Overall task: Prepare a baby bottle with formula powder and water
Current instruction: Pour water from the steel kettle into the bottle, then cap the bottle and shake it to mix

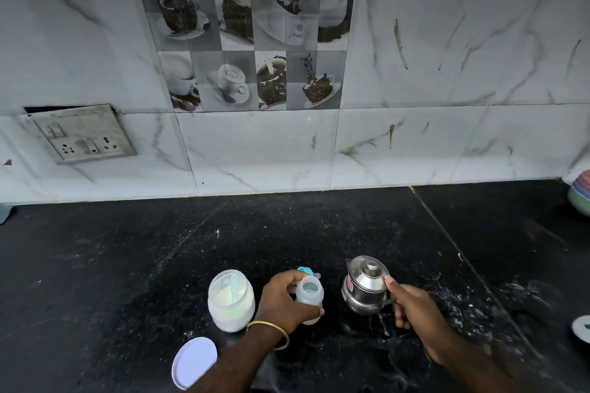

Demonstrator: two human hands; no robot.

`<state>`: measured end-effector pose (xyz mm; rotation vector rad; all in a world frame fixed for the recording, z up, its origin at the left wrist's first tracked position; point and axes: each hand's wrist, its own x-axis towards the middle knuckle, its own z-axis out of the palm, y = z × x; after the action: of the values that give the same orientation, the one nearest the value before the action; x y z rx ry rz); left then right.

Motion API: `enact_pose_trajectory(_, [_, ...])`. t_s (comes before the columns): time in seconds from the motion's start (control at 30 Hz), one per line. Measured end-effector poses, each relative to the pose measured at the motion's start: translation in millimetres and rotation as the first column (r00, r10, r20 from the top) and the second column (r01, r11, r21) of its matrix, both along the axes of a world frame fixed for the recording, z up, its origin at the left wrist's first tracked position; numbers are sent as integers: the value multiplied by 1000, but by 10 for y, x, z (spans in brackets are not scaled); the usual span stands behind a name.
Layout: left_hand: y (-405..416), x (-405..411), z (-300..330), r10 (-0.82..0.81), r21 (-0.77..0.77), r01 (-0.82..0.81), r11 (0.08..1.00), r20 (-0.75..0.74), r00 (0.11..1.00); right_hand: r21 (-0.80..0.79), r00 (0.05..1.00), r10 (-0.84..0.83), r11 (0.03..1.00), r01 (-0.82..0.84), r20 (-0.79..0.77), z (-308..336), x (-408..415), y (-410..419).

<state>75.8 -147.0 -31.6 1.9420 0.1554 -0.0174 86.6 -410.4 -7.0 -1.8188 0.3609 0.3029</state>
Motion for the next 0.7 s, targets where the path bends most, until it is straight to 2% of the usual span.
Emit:
enact_pose_trajectory(0.4, [43, 13, -63, 54, -41, -54, 998, -18, 998, -68, 1000, 10, 998, -12, -24, -114, -40, -41])
enact_pose_trajectory(0.47, [44, 15, -88, 53, -44, -54, 998, -18, 998, -140, 1000, 3, 990, -5, -13, -79, -51, -46])
enact_pose_trajectory(0.53, [51, 10, -102, 64, -58, -65, 996, -9, 998, -300, 990, -30, 951, 71, 138, -23, -11, -45])
enact_pose_trajectory(0.57, [53, 8, -108, 71, -67, -71, 995, -5, 997, -387, 964, -5, 915, 111, 265, 27, 35, -27])
enact_pose_trajectory(0.63, [61, 5, -121, 81, -84, -81, 993, -5, 997, -523, 868, 171, 845, 114, 466, 160, 210, 86])
enact_pose_trajectory(0.7, [61, -1, -129, 92, -94, -91, 991, -1, 996, -695, 747, 458, 719, 8, 482, 321, 449, 290])
